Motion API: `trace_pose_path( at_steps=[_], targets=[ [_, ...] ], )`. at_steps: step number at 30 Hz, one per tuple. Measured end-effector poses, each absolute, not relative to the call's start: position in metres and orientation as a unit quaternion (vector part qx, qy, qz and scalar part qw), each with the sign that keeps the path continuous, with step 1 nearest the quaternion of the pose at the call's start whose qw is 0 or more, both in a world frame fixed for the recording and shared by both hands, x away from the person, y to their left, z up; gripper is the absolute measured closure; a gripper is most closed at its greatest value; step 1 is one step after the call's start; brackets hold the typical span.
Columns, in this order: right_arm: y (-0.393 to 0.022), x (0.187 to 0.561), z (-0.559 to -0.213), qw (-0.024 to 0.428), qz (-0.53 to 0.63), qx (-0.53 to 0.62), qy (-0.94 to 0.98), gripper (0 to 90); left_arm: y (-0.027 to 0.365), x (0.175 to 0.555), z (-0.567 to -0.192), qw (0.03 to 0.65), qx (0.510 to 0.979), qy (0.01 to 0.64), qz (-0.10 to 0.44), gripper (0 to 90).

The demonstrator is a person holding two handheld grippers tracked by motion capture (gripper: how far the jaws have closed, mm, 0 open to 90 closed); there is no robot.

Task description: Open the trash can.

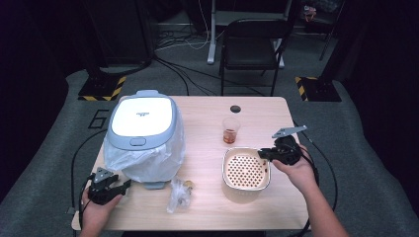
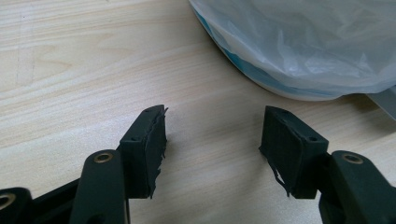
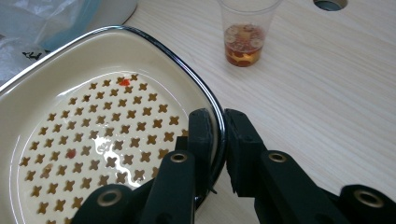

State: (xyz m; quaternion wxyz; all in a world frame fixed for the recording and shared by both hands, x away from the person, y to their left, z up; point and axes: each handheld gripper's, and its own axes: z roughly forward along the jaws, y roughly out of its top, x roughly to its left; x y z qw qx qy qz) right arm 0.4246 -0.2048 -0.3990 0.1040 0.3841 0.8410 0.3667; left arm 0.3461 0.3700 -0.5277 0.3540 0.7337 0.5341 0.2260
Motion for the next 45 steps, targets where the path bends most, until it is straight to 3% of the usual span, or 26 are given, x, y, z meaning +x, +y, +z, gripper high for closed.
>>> trace_pose_path(
  at_steps=[9, 19, 25, 29, 34, 39, 45],
  targets=[
    [-0.225, 0.413, -0.401, 0.119, 0.369, 0.435, 0.813, 81.1, 0.368, 0.343, -0.526, 0.354, 0.734, 0.536, 0.219, 47.8],
    [-0.219, 0.378, -0.406, 0.154, 0.360, 0.498, 0.774, 80.3, 0.365, 0.337, -0.514, 0.342, 0.752, 0.528, 0.195, 55.4],
    [-0.215, 0.370, -0.409, 0.142, 0.368, 0.497, 0.773, 78.5, 0.358, 0.331, -0.509, 0.348, 0.758, 0.518, 0.187, 57.4],
    [-0.214, 0.367, -0.407, 0.152, 0.382, 0.489, 0.769, 63.4, 0.351, 0.326, -0.503, 0.357, 0.765, 0.504, 0.184, 57.3],
    [-0.215, 0.365, -0.396, 0.175, 0.403, 0.478, 0.761, 54.1, 0.341, 0.320, -0.496, 0.384, 0.765, 0.487, 0.175, 63.5],
    [-0.215, 0.362, -0.388, 0.193, 0.429, 0.459, 0.754, 52.6, 0.325, 0.317, -0.490, 0.420, 0.774, 0.449, 0.151, 73.8],
    [-0.201, 0.348, -0.376, 0.197, 0.458, 0.422, 0.758, 50.9, 0.302, 0.326, -0.492, 0.429, 0.775, 0.444, 0.135, 76.3]
  ],
)
